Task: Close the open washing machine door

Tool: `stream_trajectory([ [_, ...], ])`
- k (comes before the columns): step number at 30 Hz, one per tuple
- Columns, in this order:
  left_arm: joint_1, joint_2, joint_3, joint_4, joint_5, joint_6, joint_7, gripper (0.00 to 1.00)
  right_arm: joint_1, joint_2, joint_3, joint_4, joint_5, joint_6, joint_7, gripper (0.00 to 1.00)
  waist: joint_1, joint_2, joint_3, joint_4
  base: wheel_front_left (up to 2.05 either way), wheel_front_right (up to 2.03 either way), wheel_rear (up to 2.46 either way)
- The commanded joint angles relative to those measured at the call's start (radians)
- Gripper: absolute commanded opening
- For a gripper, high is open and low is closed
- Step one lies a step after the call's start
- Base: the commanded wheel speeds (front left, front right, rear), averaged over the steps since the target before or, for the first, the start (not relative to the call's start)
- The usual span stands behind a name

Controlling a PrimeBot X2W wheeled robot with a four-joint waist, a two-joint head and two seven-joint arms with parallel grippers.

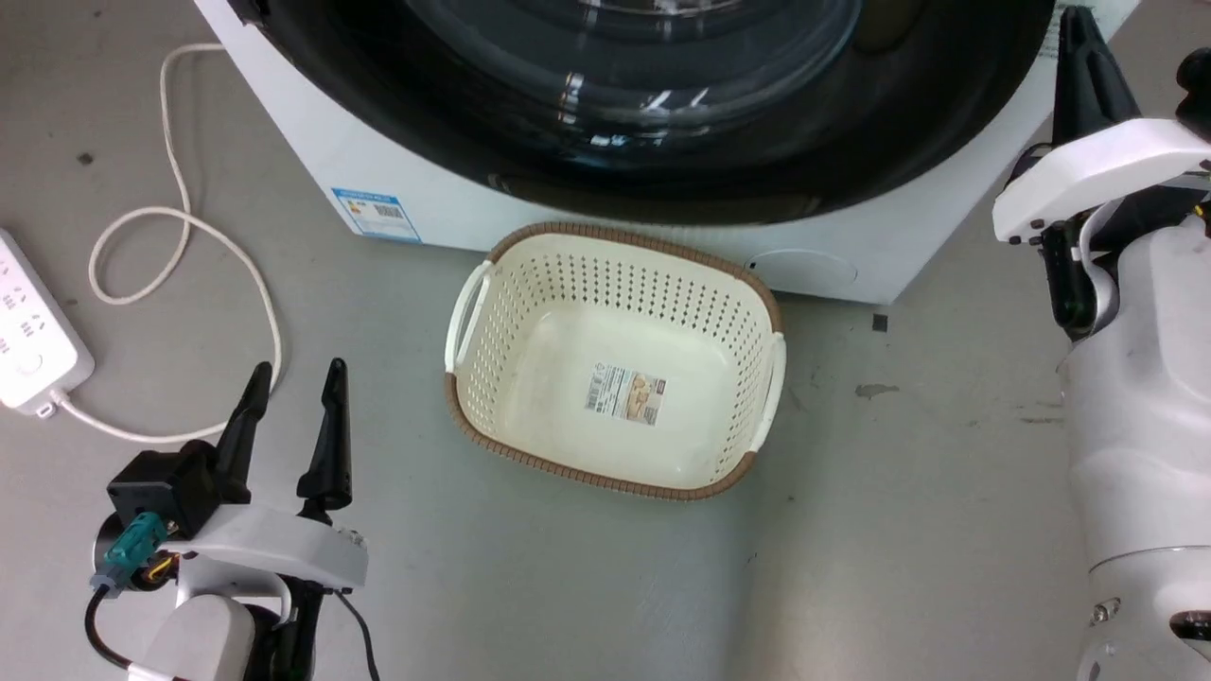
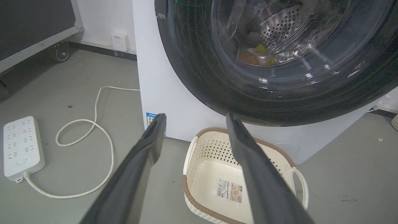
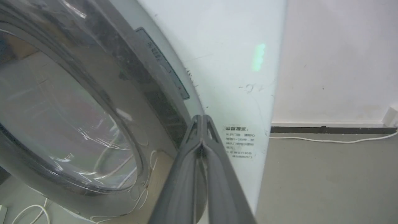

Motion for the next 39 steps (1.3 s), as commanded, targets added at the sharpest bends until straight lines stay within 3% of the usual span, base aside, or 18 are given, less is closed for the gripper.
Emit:
stream_trajectory([
  [1, -0.009, -0.003, 0.004, 0.004, 0.006, -0.002, -0.007, 1.0, -0.011, -0.002, 0.002, 0.005, -0.002, -0.001, -0.008, 0.0, 0.0, 0.0, -0.018, -0.005, 0.0, 0.0, 0.0],
  [5, 0.01, -0.011, 0.012, 0.014, 0.008, 0.006, -0.01, 1.0, 0.036, -0.002, 0.043, -0.024, 0.027, -0.001, -0.014, 0.0, 0.0, 0.0, -0.08, -0.025, 0.0, 0.0, 0.0],
  [12, 0.068, -0.021, 0.031, 0.012, 0.018, 0.034, -0.012, 1.0, 0.25, -0.002, 0.108, -0.268, 0.077, -0.001, -0.015, 0.0, 0.0, 0.0, -0.217, -0.082, 0.0, 0.0, 0.0],
  [19, 0.13, -0.034, 0.031, -0.01, 0.031, 0.064, -0.013, 1.0, 0.502, -0.002, 0.156, -0.43, 0.13, -0.001, -0.014, 0.0, 0.0, 0.0, -0.33, -0.128, 0.0, 0.0, 0.0],
  [30, 0.165, -0.03, -0.018, -0.047, 0.074, 0.082, -0.002, 1.0, 0.819, -0.002, 0.219, -0.594, 0.177, -0.001, 0.021, 0.0, 0.0, 0.0, -0.379, -0.134, 0.0, 0.0, 0.0],
  [39, 0.174, -0.023, -0.053, -0.043, 0.092, 0.082, 0.016, 1.0, 0.964, -0.002, 0.249, -0.669, 0.163, -0.001, 0.097, 0.0, 0.0, 0.0, -0.396, -0.117, 0.0, 0.0, 0.0],
])
